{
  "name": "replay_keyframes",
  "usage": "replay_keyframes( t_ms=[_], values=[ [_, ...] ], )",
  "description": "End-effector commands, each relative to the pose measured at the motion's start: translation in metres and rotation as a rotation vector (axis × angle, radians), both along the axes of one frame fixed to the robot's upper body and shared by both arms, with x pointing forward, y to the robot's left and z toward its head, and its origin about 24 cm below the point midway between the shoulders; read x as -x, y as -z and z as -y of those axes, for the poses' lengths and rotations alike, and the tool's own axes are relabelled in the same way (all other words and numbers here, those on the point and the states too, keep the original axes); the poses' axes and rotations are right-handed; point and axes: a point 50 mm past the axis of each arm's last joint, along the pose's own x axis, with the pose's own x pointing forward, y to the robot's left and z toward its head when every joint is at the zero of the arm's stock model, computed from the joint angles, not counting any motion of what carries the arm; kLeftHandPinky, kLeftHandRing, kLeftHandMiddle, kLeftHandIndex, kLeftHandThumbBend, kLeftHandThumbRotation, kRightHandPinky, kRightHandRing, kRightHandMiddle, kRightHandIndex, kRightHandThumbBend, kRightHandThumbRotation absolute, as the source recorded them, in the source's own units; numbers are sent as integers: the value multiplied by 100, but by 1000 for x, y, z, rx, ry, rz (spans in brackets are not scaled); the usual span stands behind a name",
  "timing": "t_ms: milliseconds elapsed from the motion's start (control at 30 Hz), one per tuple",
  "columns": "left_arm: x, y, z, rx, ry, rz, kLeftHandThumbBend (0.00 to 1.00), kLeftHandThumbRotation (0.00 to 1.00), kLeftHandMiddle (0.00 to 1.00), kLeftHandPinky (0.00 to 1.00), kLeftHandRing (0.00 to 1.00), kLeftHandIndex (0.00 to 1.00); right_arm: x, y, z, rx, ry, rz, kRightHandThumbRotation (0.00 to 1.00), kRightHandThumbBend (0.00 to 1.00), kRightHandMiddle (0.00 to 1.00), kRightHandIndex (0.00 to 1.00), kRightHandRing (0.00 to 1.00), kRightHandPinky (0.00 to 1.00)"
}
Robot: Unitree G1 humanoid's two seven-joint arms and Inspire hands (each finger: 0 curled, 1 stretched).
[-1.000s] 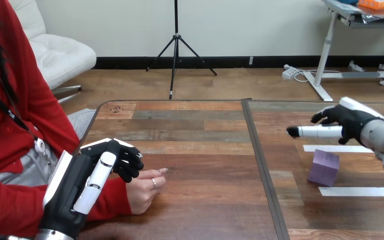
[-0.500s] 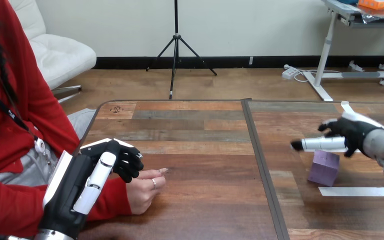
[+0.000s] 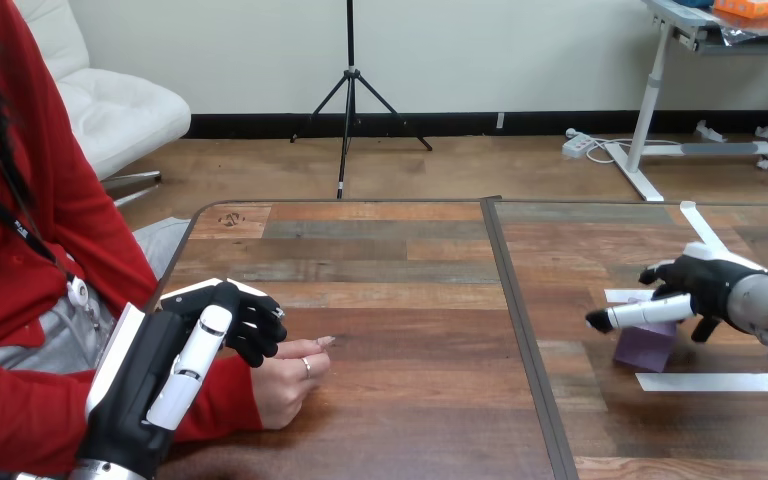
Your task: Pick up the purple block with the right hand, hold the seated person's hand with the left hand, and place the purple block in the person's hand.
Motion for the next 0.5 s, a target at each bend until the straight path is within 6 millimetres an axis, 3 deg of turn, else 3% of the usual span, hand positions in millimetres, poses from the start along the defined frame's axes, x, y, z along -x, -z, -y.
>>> replay_keyframes(
  t_ms=[0, 467],
  values=[
    [-9, -15, -2, -20, 9, 70, 42, 100, 51, 42, 48, 50, -7, -19, 6, 24, 7, 44, 57, 100, 91, 95, 82, 67],
    [-9, -15, -2, -19, 12, 65, 42, 100, 51, 41, 48, 50, -3, -13, 7, 21, 12, 6, 48, 100, 91, 94, 82, 65]
  ],
)
